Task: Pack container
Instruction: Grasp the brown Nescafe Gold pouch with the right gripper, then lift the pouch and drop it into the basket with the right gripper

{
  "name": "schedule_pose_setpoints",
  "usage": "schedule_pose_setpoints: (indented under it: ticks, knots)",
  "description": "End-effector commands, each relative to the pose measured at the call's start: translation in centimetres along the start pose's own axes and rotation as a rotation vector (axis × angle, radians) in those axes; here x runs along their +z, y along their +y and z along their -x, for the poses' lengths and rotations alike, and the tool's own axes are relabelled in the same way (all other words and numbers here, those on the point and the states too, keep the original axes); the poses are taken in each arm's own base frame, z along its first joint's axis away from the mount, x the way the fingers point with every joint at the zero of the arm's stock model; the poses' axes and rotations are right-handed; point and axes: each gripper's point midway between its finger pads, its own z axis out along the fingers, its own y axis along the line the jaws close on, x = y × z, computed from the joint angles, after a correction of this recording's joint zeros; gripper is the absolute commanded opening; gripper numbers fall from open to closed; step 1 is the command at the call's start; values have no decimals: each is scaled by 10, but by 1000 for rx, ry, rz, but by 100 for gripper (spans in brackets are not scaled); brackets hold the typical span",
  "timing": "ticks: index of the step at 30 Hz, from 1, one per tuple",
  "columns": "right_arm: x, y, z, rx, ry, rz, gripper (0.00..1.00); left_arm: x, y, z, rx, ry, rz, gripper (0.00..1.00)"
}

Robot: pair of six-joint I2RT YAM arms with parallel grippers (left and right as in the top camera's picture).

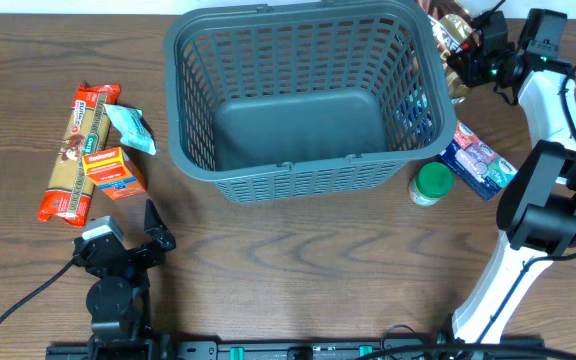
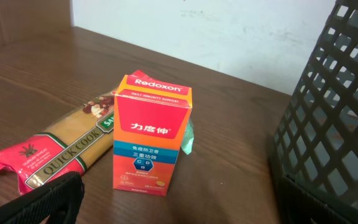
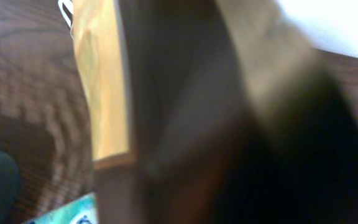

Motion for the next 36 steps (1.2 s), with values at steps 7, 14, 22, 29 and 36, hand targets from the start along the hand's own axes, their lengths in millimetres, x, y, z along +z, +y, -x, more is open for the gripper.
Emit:
schedule_pose_setpoints:
  ticks: [7, 14, 22, 29, 36]
  knots:
    - [-41, -13, 38, 101, -93, -61, 1, 2, 5, -12, 0, 26, 17, 98]
    - [-127, -19, 90, 118, -237, -139, 1, 2, 5, -12, 0, 26, 17, 98]
    - [-236, 17, 129, 70, -356, -195, 1, 2, 5, -12, 0, 26, 17, 99]
    - [-362, 84, 171, 23, -592, -237, 1, 2, 5, -12, 0, 26, 17, 98]
    - [-455, 152, 177, 146, -783, -169, 1, 2, 5, -12, 0, 26, 17, 98]
